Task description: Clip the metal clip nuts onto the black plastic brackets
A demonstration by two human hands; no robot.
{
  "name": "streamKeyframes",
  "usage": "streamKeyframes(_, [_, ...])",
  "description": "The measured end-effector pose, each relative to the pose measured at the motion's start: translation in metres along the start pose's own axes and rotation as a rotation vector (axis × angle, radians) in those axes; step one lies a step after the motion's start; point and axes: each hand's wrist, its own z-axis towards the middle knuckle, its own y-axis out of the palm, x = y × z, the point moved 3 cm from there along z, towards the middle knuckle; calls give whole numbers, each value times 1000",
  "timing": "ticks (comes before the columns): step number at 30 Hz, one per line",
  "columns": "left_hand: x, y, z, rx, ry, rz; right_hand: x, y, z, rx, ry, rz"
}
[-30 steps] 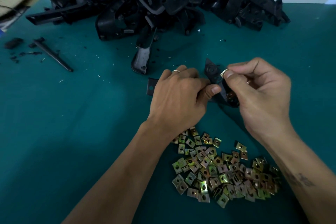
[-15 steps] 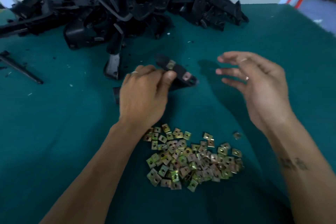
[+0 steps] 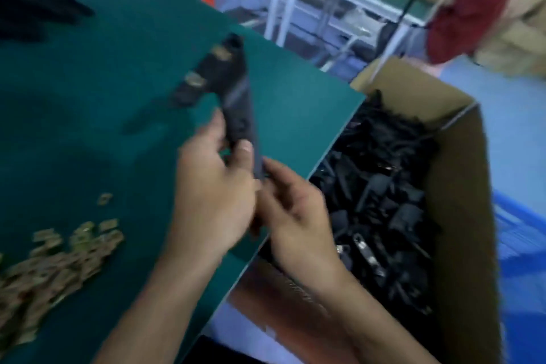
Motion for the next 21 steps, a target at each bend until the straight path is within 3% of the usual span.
streamKeyframes(2, [-6,61,-16,-198,-27,64,8,-63,-8,258,115,89])
streamKeyframes(6, [-32,181,-78,-676,7,222,51,-175,-33,621,385,214])
streamKeyframes(9, [-64,245,-126,-1064,-117,305,100,-249,-60,916,595,211])
streamKeyframes(11, [-77,267,-145,-1152,-179,281,128,-286,-75,1046,690,179])
streamKeyframes(13, [-81,274,-157,-1155,-168,259,147,-307,-81,1078,749,159])
streamKeyframes(16, [-80,259,-168,-1179,-109,272,159,-326,-82,917,846,-6])
streamKeyframes(19, [-69,211,-153,-1177,-103,274,147,-341,-86,743,900,-479])
streamKeyframes(21, [-52,168,-132,-1134,-40,264,128,-343,-83,720,773,-823])
